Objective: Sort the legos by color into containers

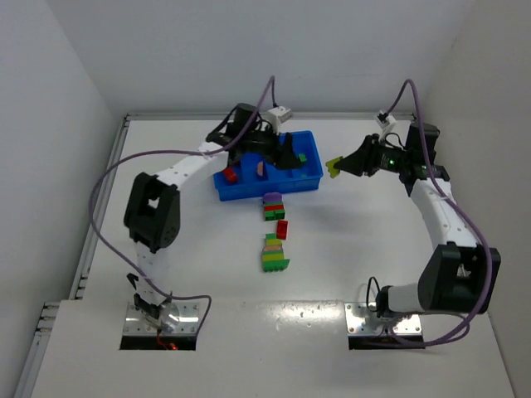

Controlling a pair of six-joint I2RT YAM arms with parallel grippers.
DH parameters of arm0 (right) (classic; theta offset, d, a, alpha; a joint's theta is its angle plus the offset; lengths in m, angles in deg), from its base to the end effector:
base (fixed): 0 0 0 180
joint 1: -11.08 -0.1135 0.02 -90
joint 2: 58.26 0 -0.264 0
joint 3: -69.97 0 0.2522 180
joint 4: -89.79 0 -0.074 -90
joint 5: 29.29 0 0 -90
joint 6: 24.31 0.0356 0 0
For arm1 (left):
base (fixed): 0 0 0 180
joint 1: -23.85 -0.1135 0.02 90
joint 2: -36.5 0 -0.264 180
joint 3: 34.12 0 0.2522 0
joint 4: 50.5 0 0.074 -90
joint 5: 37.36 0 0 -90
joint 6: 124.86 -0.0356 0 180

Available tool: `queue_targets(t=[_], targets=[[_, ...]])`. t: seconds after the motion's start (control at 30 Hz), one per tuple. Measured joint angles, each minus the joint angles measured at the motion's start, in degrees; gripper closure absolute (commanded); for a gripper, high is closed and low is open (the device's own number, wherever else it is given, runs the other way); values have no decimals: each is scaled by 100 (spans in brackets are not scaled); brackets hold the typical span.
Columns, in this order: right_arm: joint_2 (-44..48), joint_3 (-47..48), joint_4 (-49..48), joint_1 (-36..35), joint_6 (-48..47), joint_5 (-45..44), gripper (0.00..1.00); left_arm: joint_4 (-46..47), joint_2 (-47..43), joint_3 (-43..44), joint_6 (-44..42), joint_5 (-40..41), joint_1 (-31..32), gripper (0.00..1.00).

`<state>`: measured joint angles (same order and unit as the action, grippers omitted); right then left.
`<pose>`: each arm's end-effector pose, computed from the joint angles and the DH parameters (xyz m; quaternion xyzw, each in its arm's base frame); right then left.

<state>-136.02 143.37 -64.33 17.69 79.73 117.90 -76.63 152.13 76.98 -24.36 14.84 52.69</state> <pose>0.2976 -0.0044 0.3053 -0.0981 0.7917 0.4425 0.4096 0.4042 -0.2475 0.2795 0.2893 0.7860 -0.4227 0.3463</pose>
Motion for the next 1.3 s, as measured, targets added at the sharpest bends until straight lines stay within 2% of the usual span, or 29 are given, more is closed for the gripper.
queue_targets(t=[0.07, 0.17, 0.23, 0.4, 0.6, 1.17, 1.3], targets=[[-295, -7, -280, -15, 310, 306, 89, 424, -671, -656, 282, -844, -210, 25], [-662, -35, -750, -92, 774, 656, 89, 1932, -1475, -1768, 1281, -1971, -623, 25], [-861, -42, -1075, -190, 1062, 863, 89, 2623, -1694, -2288, 1773, -2439, -800, 25], [-1270, 74, -1432, -592, 1469, 1311, 89, 2920, -1626, -2673, 2170, -3040, -721, 25], [-1458, 332, -1626, -1139, 1628, 1639, 89, 3042, -1591, -2667, 2319, -3263, -584, 25], [-1735, 625, -1460, -1679, 1543, 1843, 89, 2863, -1244, -2380, 2275, -3237, -413, 25], [-1803, 647, -1344, -1722, 1447, 1847, 89, 2857, -1241, -2378, 2275, -3254, -367, 32]])
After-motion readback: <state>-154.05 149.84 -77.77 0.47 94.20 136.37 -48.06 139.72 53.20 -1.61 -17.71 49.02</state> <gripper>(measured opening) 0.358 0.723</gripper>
